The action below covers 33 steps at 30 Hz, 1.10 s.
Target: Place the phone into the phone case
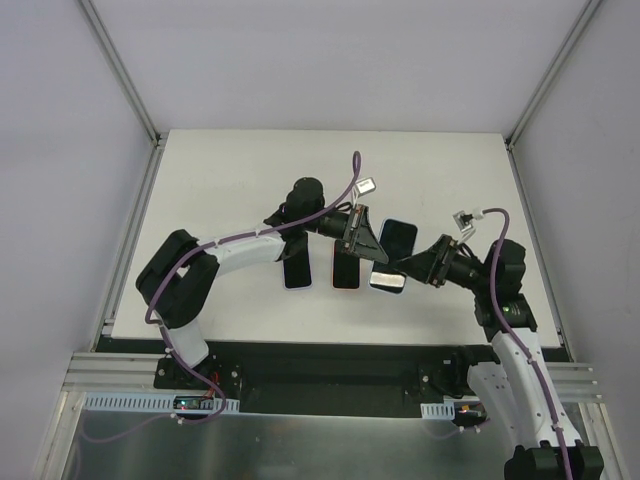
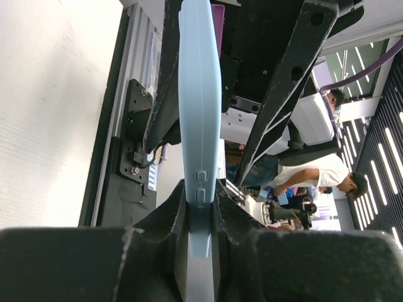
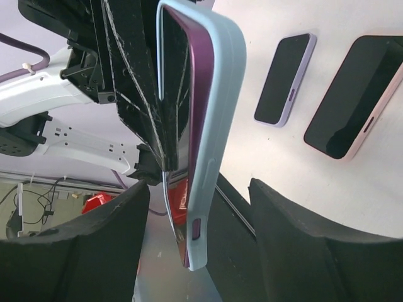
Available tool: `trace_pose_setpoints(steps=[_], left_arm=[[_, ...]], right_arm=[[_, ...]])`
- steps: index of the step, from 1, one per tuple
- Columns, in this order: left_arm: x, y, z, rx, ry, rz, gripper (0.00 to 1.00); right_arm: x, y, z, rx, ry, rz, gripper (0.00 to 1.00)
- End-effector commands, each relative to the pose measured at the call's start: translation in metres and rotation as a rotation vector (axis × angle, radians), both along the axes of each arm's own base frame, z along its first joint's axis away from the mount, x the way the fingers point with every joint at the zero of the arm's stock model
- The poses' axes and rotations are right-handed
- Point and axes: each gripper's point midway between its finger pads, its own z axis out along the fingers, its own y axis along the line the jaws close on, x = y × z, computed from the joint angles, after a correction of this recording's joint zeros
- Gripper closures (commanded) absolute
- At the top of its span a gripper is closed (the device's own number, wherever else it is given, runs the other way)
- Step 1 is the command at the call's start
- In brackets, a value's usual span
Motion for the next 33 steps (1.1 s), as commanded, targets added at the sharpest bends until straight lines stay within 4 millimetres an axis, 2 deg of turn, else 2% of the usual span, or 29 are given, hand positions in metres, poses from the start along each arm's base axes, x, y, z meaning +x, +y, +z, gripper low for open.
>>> trace_pose_setpoints(steps=[1, 7, 12, 15, 18, 19, 24, 27, 28, 30, 31, 32, 33], left_arm=[[0.011, -0.003, 0.048, -0.115, -0.123, 0.012, 1.00], [0.027, -0.009, 0.052, -0.092, -0.154, 0.066, 1.00], [0.031, -0.013, 0.054, -0.098, -0.141, 0.069, 1.00], [0.032, -0.013, 0.046, -0.084, -0.135, 0.070, 1.00], [0.031, -0.012, 0.037, -0.062, -0.122, 0.073, 1.00], [0.029, -0.010, 0.032, -0.054, -0.119, 0.071, 1.00], [0.027, -0.004, 0.016, 0.017, -0.152, 0.100, 1.00], [0.022, 0.000, 0.016, 0.020, -0.157, 0.085, 1.00], [0.016, 0.002, 0.018, 0.018, -0.137, 0.056, 1.00], [0.007, 0.007, 0.023, 0.006, -0.125, 0.008, 1.00], [-0.001, 0.012, 0.020, 0.006, -0.118, -0.023, 1.00], [-0.007, 0.016, 0.020, 0.009, -0.116, -0.038, 1.00], [-0.015, 0.023, 0.020, 0.012, -0.119, -0.050, 1.00]], right_arm=[[-0.005, 0.000, -0.002, -0.002, -0.005, -0.001, 0.36], [-0.014, 0.000, 0.006, 0.013, -0.036, 0.002, 0.46], [-0.021, -0.001, 0.009, 0.013, -0.037, -0.010, 0.54], [-0.021, -0.004, 0.011, 0.002, -0.041, -0.037, 0.66], [-0.018, -0.006, 0.012, -0.001, -0.032, -0.076, 0.84], [-0.018, -0.006, 0.013, 0.000, -0.032, -0.076, 0.96], [-0.019, -0.010, 0.023, -0.011, -0.012, -0.111, 0.99], [-0.015, -0.017, 0.020, -0.052, 0.014, -0.172, 0.75], [-0.016, -0.019, 0.020, -0.069, 0.000, -0.180, 0.60], [-0.017, -0.026, 0.010, -0.157, -0.019, -0.203, 0.40], [-0.016, -0.030, 0.014, -0.190, -0.027, -0.217, 0.20], [-0.019, -0.035, 0.004, -0.233, 0.010, -0.231, 0.16], [-0.020, -0.036, 0.004, -0.252, 0.000, -0.220, 0.11]])
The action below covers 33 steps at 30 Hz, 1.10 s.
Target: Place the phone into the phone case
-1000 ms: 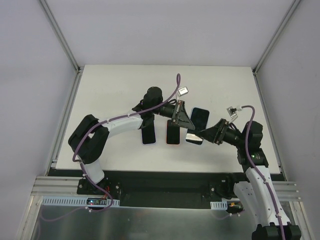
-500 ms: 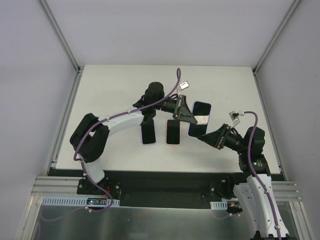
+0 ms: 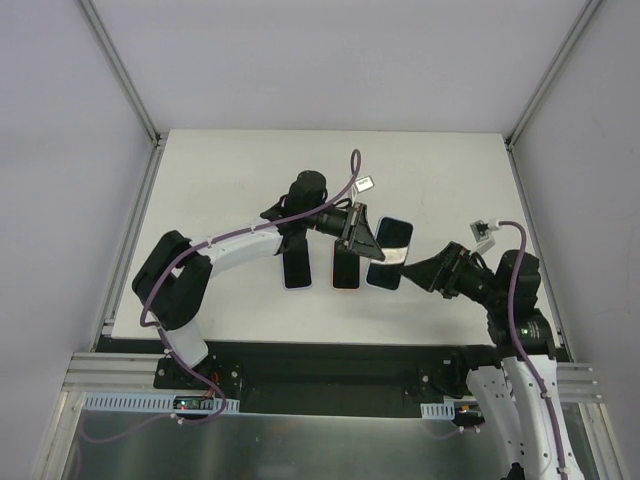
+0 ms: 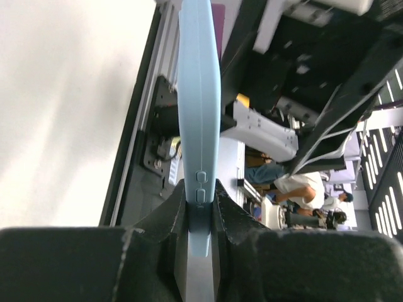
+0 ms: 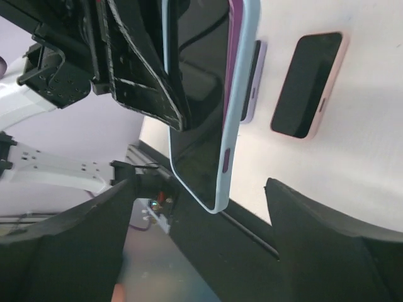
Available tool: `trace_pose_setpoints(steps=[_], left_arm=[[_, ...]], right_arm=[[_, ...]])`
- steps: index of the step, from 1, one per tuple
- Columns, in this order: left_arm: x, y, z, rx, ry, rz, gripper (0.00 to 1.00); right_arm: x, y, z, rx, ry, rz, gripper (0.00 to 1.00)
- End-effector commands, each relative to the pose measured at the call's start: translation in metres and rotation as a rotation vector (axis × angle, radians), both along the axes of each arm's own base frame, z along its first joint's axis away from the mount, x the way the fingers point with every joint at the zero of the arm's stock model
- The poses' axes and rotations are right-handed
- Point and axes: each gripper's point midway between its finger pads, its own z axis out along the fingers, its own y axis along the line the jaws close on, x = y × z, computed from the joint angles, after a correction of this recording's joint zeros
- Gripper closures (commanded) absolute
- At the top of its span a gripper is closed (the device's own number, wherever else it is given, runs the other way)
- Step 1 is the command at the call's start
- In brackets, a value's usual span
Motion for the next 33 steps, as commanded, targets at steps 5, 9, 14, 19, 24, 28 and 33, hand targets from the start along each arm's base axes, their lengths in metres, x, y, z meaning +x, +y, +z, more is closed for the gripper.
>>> trace_pose_setpoints(steps=[5, 9, 14, 19, 24, 28, 33], left_arm=[[-0.051, 0.041, 0.019, -0.061, -0.095, -0.177, 1.00], [-0.061, 0.047, 0.018, -0.073, -0.093, -0.227, 1.00], [-0.070, 0.050, 0.016, -0.083, -0.078, -0.289, 1.00], [-0.077, 0.050, 0.013, -0.087, -0.080, -0.315, 1.00], [-0.078, 0.048, 0.011, -0.084, -0.072, -0.326, 1.00], [-0.080, 0.048, 0.005, -0.079, -0.055, -0.346, 1.00], [-0.078, 0.047, -0.001, -0.066, -0.043, -0.336, 1.00]], right_arm=[[-0.003, -0.003, 0.020, -0.079, -0.080, 0.041, 0.05], [-0.004, 0.004, 0.033, -0.047, -0.120, 0.093, 0.07], [0.002, 0.011, 0.036, -0.012, -0.123, 0.145, 0.11], [0.011, 0.016, 0.030, 0.013, -0.114, 0.191, 0.18], [0.018, 0.019, 0.035, 0.039, -0.120, 0.194, 0.27], [0.018, 0.023, 0.046, 0.056, -0.146, 0.229, 0.50], [0.010, 0.025, 0.051, 0.066, -0.161, 0.273, 0.97]])
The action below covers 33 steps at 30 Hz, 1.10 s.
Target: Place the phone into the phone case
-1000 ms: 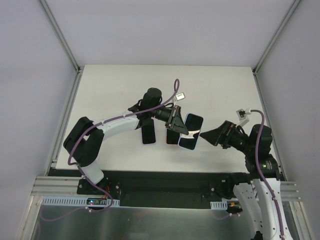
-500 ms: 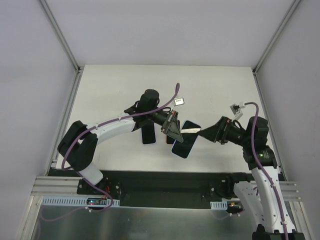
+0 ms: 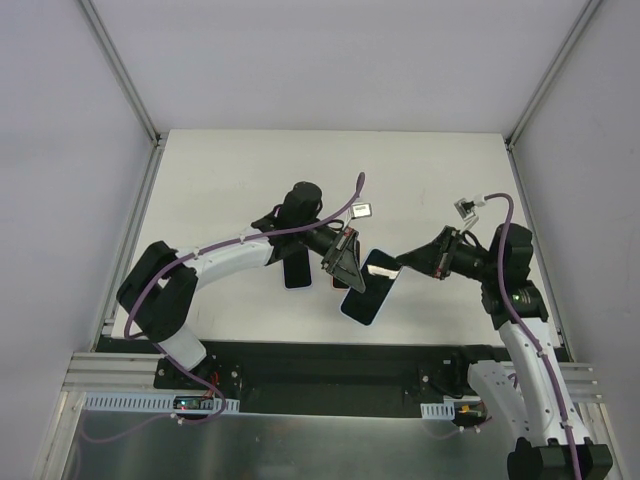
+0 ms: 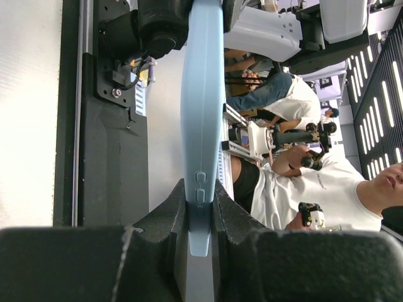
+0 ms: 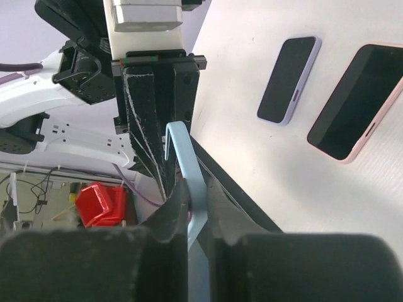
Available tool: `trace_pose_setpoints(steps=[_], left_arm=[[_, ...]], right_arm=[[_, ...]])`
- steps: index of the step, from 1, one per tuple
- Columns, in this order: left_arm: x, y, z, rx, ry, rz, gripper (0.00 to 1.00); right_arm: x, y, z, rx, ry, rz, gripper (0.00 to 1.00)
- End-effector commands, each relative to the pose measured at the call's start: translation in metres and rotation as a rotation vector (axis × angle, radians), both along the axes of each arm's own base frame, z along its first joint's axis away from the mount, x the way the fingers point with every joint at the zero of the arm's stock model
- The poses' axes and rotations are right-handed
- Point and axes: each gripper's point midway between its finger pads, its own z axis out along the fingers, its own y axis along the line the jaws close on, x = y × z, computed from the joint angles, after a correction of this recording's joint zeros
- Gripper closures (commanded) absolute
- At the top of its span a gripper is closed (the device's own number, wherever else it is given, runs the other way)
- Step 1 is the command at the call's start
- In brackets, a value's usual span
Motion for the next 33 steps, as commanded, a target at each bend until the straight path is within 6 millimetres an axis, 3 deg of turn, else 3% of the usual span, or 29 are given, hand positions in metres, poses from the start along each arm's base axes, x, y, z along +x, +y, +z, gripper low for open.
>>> trace_pose_setpoints(steps=[1, 5, 6, 9, 11, 13, 22, 26, 28, 29, 32, 33], left_arm=[[-0.005, 0.001, 0.006, -0.058, -0.047, -0.051, 1.00], [0.001, -0.003, -0.007, -0.004, -0.035, -0.023, 1.00], [0.002, -0.004, -0.005, -0.011, -0.046, -0.029, 1.00], [0.001, -0.003, 0.003, -0.033, -0.068, -0.033, 1.00], [0.000, -0.002, 0.009, -0.049, -0.080, -0.042, 1.00], [0.000, -0.002, 0.013, -0.057, -0.087, -0.044, 1.00], [0.000, -0.003, 0.019, -0.073, -0.102, -0.042, 1.00], [0.009, -0.009, 0.006, -0.028, -0.092, 0.003, 1.00], [0.015, -0.008, -0.018, 0.118, -0.050, 0.075, 1.00], [0.030, -0.014, -0.030, 0.168, -0.113, 0.123, 1.00], [0.035, -0.018, -0.039, 0.200, -0.085, 0.136, 1.00], [0.036, -0.019, -0.041, 0.210, -0.079, 0.143, 1.00]], right_arm=[[-0.010, 0.006, 0.027, 0.029, -0.113, 0.075, 0.99], [-0.019, 0.006, 0.035, 0.034, -0.140, 0.086, 0.95], [-0.021, 0.006, 0.035, 0.034, -0.140, 0.087, 0.76], [-0.027, 0.006, 0.029, 0.037, -0.127, 0.105, 0.51], [-0.028, 0.006, 0.024, 0.037, -0.118, 0.107, 0.42], [-0.027, 0.006, 0.014, 0.032, -0.099, 0.106, 0.41], [-0.013, 0.007, -0.008, -0.001, -0.035, 0.084, 0.43], [-0.009, 0.005, -0.007, -0.011, -0.046, 0.051, 0.90], [-0.008, 0.004, -0.003, -0.013, -0.063, 0.037, 0.99], [-0.005, 0.003, 0.004, -0.015, -0.075, 0.009, 0.99], [0.003, -0.002, 0.001, -0.031, -0.041, -0.060, 0.97], [0.006, -0.004, -0.002, -0.038, -0.020, -0.084, 0.88]])
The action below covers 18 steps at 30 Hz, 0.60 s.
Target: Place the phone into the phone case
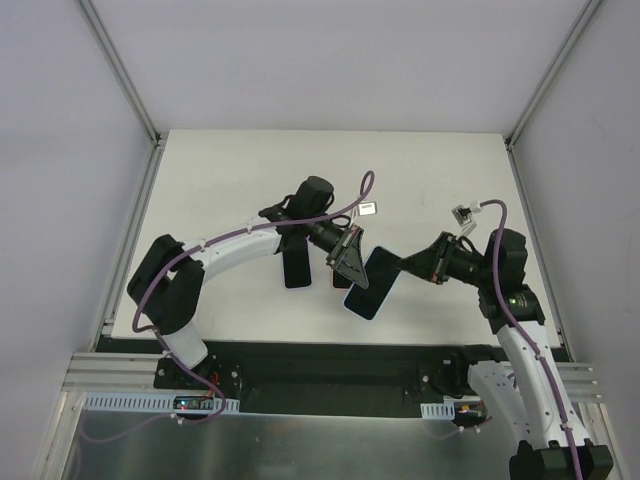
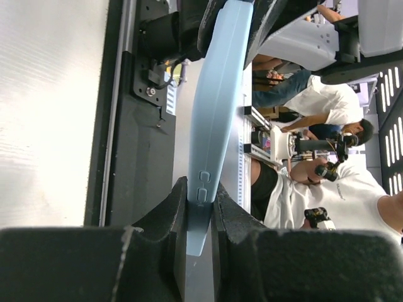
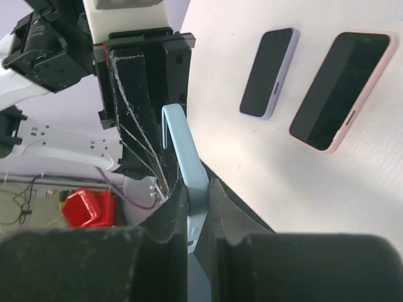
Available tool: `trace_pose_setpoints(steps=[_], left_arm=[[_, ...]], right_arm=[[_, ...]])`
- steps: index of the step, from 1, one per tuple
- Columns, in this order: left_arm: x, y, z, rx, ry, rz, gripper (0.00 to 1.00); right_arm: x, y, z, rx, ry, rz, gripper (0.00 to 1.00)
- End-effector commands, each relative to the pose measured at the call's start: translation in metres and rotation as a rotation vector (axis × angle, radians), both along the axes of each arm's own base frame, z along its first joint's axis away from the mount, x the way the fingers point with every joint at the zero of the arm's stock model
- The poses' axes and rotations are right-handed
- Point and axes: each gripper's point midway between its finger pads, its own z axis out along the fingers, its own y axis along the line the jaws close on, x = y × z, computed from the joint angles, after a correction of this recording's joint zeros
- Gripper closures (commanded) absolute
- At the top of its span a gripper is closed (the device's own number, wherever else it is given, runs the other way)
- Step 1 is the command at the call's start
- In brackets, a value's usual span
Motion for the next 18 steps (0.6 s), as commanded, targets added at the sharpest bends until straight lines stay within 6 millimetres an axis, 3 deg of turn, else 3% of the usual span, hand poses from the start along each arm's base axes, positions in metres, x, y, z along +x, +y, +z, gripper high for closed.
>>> trace_pose_setpoints(steps=[1, 3, 6, 9, 11, 12, 15, 18], left_arm=[[0.019, -0.010, -0.022, 0.112, -0.031, 0.099, 1.00], [0.021, -0.010, -0.024, 0.120, -0.023, 0.106, 1.00], [0.020, -0.011, -0.024, 0.121, -0.009, 0.098, 1.00], [0.020, -0.010, -0.025, 0.124, -0.010, 0.103, 1.00], [0.020, -0.010, -0.027, 0.130, -0.011, 0.107, 1.00], [0.020, -0.010, -0.027, 0.133, -0.009, 0.109, 1.00], [0.023, -0.011, -0.032, 0.153, -0.019, 0.131, 1.00], [0.027, -0.012, -0.038, 0.172, -0.017, 0.151, 1.00]], right_arm=[[0.011, -0.005, 0.014, 0.001, 0.004, -0.099, 0.81], [0.015, -0.005, 0.004, 0.024, 0.043, -0.132, 0.65], [0.018, -0.004, 0.003, 0.059, 0.050, -0.152, 0.51], [0.019, -0.005, 0.001, 0.054, 0.047, -0.159, 0.47], [0.020, -0.005, 0.001, 0.051, 0.048, -0.158, 0.58], [0.021, -0.004, -0.001, 0.047, 0.051, -0.159, 0.77], [0.023, -0.005, -0.002, 0.046, 0.050, -0.168, 0.97], [0.026, -0.008, -0.005, 0.031, 0.054, -0.200, 0.98]])
